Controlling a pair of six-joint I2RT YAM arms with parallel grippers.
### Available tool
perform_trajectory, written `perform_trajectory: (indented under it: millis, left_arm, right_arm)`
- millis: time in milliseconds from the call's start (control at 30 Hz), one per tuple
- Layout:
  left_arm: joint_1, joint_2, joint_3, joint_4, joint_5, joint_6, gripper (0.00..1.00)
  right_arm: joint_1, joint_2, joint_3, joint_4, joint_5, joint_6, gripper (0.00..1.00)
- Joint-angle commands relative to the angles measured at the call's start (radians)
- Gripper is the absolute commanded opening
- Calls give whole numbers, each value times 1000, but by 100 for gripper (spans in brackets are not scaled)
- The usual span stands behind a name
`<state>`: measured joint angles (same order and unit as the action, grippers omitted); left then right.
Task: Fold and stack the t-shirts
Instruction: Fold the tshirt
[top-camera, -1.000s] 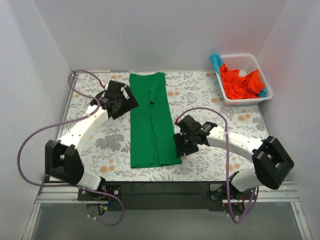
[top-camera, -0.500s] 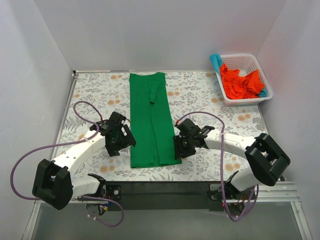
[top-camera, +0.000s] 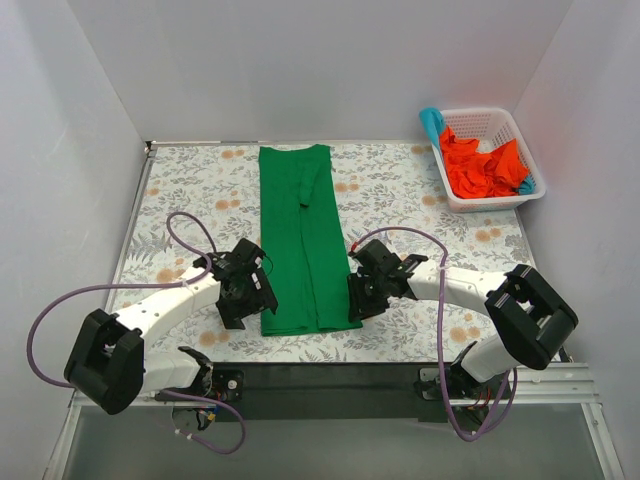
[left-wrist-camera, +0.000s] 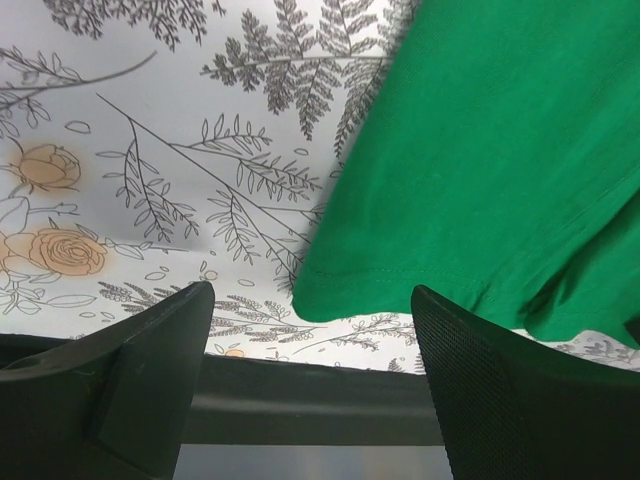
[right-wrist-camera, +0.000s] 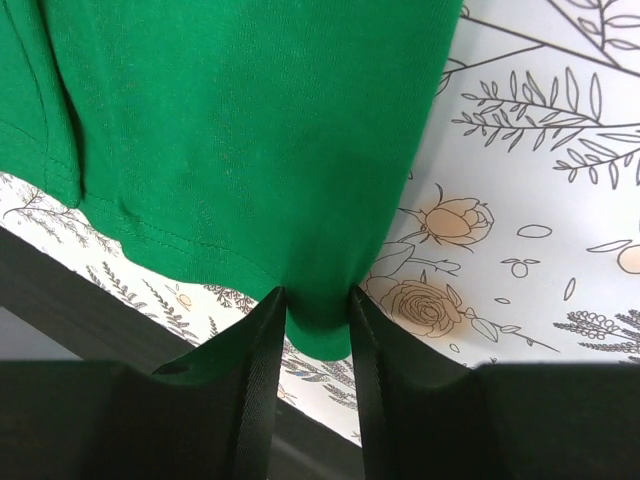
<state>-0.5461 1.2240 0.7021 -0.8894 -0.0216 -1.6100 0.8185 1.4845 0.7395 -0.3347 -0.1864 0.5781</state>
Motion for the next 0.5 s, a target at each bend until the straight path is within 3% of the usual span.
perform_trajectory:
  millis: [0,467]
  left_arm:
    - [-21,6,-6,-2,-8,-33,79]
    - [-81,60,-30,17,-15,-57,63]
  right_arm:
    - [8,7,-42,-27,-8,2,38]
    - [7,-3,-49,-27,-2,-4,37]
